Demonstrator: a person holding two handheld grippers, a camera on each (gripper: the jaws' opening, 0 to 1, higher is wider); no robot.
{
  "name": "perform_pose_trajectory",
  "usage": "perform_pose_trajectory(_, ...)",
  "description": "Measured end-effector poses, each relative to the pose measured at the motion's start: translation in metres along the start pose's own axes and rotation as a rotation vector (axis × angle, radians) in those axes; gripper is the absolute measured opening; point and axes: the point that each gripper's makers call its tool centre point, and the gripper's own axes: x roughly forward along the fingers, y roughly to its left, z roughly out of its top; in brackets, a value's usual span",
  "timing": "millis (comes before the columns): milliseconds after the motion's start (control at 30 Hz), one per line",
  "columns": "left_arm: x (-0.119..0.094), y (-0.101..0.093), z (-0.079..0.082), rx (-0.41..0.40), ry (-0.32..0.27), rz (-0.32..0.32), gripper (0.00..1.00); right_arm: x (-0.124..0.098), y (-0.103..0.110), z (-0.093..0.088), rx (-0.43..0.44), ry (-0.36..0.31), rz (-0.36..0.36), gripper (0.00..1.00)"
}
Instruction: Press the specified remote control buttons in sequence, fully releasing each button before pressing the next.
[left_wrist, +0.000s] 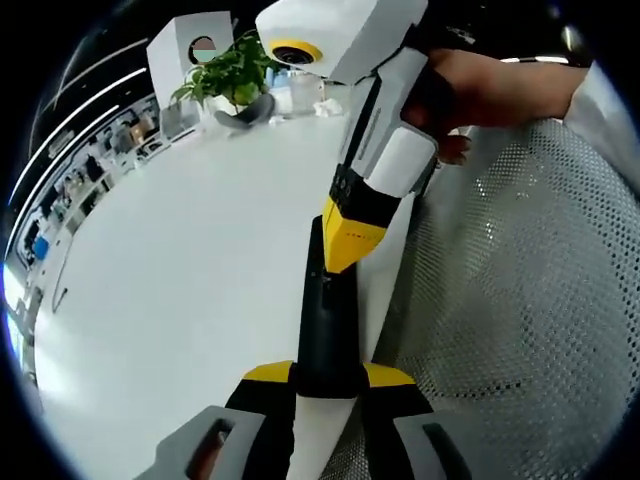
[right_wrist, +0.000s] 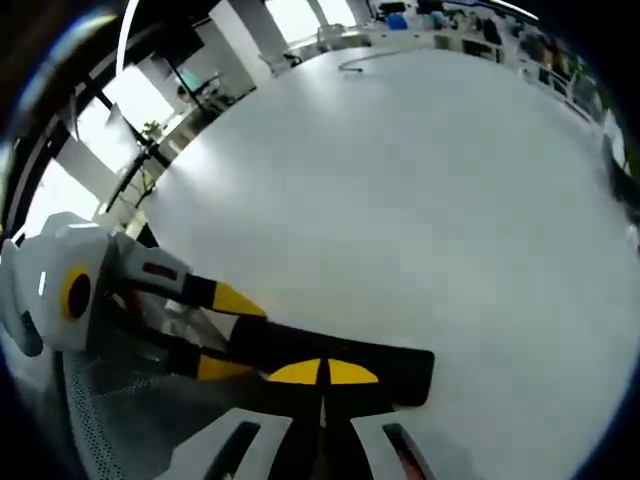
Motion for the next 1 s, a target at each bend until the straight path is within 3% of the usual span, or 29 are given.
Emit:
perform_pose_trajectory(267,0.0002,0.0017,-0.0015,-0.041,-0.013,-0.008,0.24,0.0052,0.0042,0.0038,-0.088,-0.014,-0.01,0.0)
perform_pose_trajectory(600,0.0004,0.0016,-0.0018,-0.073,-0.035,-0.014,0.24,0.0066,0.0042,0.0022,-0.115,-0.007,-0.025,0.0)
perform_pose_trajectory(933,0.0011,0.0017,-0.0017,-0.078,-0.043,-0.012,0.24,0.0066,0.0036,0.0026,-0.072,-0.014,0.0,0.0)
perform_pose_trajectory(1000,0.0011,0.0018,-0.0017,-0.08,-0.043,-0.012,0.24,0.0062,0.0039,0.0032,-0.012,-0.024,0.022,0.0)
